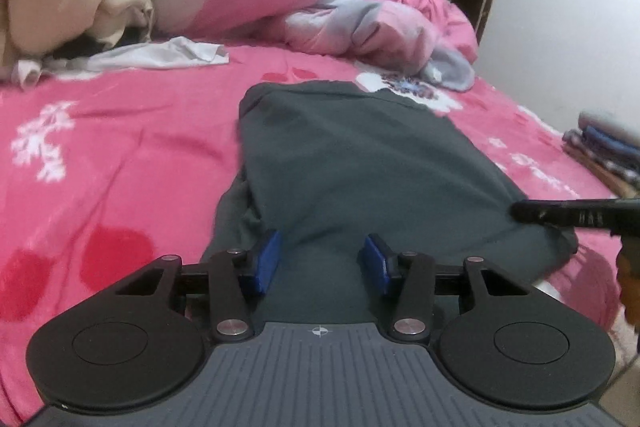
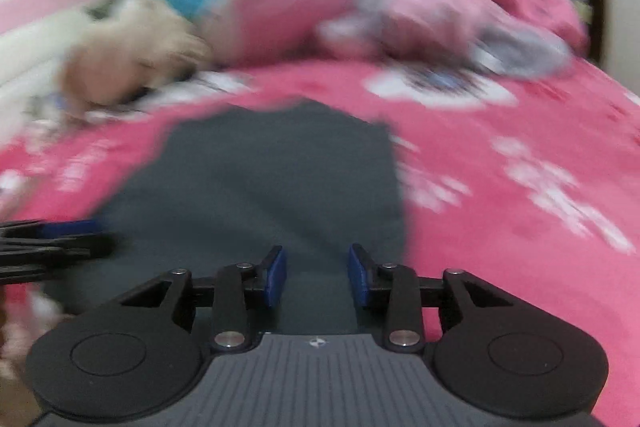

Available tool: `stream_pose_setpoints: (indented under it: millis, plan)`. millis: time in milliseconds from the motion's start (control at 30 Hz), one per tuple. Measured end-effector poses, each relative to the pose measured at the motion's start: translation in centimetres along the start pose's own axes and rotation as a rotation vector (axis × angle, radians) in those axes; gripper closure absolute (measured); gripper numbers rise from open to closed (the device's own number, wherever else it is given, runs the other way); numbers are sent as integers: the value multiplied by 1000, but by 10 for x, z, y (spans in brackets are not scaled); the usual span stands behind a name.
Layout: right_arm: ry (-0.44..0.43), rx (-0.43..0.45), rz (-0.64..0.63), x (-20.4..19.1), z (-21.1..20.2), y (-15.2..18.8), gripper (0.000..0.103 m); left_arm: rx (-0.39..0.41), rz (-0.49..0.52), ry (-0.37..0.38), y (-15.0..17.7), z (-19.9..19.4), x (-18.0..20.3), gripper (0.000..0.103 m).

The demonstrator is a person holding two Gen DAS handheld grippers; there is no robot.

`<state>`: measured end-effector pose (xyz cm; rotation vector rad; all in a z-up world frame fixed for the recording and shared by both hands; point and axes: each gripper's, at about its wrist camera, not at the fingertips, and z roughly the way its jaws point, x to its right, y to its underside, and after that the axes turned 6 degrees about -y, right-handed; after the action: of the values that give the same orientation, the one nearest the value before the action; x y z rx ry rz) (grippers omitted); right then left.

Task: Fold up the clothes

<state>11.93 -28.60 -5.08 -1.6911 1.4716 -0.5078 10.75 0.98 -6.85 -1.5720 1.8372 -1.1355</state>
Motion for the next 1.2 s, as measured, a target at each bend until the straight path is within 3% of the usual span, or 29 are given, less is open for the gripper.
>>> stream_pose_setpoints:
  millis: [67, 167, 300, 400, 533, 600, 633, 700, 767, 867, 933, 1033, 1133, 1200]
  plan:
    - [36, 0, 105, 17, -6, -12, 92, 20, -5, 19, 3, -4, -5, 55]
    - [72, 66, 55, 2, -17, -40, 92, 41, -9, 40, 7, -2, -9, 54]
    - [-114, 62, -36, -37, 5, -67, 92, 65, -12, 67, 10, -2, -12, 53]
    - [-168, -17, -86, -56, 44, -72, 92, 81, -31, 97, 13, -2, -19, 53]
    - [17, -121, 16, -17, 93, -75, 93, 100, -61, 137, 17, -2, -29, 52]
    - [121, -100, 86, 4, 89, -85, 91, 104, -79, 151, 17, -2, -34, 51]
    - [117, -73, 106, 7, 80, -90, 91, 106, -91, 163, 17, 0, -36, 51]
    - [60, -26, 99, -2, 65, -102, 91, 110, -111, 174, 17, 1, -38, 50]
    - [-7, -32, 40, -21, 64, -109, 91, 114, -113, 177, 17, 2, -39, 50]
    - [-140, -115, -9, -44, 89, -113, 91, 119, -116, 182, 18, 1, -40, 50]
    - [-155, -161, 8, -52, 116, -119, 91, 123, -120, 186, 20, 0, -41, 50]
    - [-17, -99, 75, -36, 134, -126, 91, 119, -148, 202, 20, 0, -47, 50]
    - [-38, -14, 222, -16, 109, -128, 90, 117, -178, 217, 20, -1, -52, 50]
    - [-66, 36, 245, -13, 77, -122, 89, 115, -190, 223, 21, -1, -53, 49]
